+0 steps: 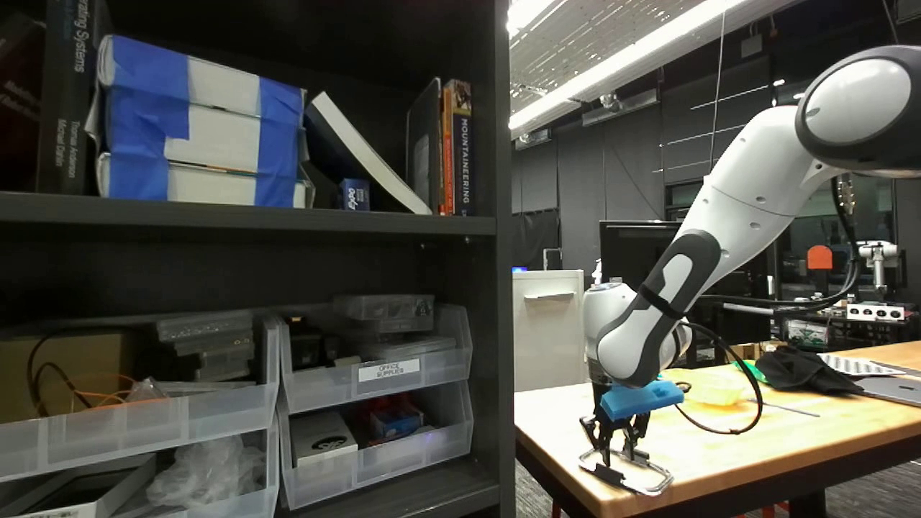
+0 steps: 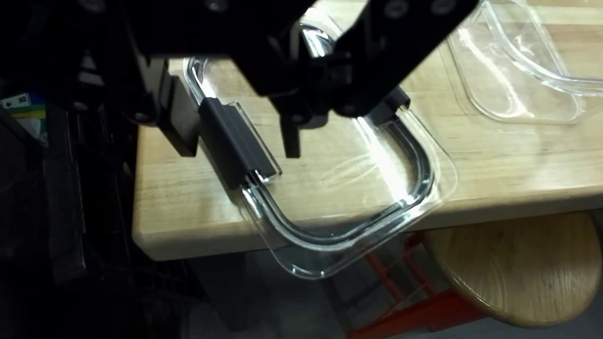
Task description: Move the lid to the left
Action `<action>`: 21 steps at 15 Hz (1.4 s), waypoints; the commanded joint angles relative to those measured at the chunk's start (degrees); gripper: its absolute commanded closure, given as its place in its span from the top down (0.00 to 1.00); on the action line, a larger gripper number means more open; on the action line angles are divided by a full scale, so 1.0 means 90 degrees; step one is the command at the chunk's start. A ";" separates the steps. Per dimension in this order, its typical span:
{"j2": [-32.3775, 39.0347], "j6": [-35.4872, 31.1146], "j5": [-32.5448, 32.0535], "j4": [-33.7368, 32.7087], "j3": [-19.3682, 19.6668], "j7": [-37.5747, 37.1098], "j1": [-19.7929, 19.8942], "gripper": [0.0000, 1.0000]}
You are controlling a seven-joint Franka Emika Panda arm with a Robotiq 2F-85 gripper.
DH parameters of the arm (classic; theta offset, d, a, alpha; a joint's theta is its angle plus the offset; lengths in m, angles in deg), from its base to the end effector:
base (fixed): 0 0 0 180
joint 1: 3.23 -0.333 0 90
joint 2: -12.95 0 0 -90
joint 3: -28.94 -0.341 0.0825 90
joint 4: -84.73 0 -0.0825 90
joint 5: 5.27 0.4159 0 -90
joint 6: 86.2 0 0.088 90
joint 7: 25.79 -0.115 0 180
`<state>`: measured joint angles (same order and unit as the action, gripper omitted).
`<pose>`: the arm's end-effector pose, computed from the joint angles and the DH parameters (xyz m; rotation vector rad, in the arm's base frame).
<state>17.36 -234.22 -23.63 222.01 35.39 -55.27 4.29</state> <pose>0.5159 -0.1241 0.2866 2.8690 -0.7239 0.1985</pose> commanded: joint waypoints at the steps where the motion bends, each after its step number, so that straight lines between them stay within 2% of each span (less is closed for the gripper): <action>1: -0.0002 0.0013 0.0028 -0.0008 0.0111 0.0030 -0.0109 0.50; 3: -0.0002 0.0013 0.0028 -0.0008 0.0111 0.0030 -0.0109 0.50; 4: -0.0002 0.0013 0.0028 -0.0008 0.0111 0.0030 -0.0109 0.75; 6: -0.0214 -0.0280 -0.0033 0.0138 0.0149 -0.0146 -0.0109 0.81; 9: -0.0367 -0.0778 -0.0099 0.0280 0.0197 -0.0317 -0.0123 0.98; 17: -0.0909 -0.2337 -0.1018 0.0903 0.0333 -0.1664 0.0062 1.00; 21: -0.1470 -0.2928 -0.1320 0.1572 0.0443 -0.1598 0.0239 1.00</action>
<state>9.97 -257.43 -33.05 230.26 38.54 -69.63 5.31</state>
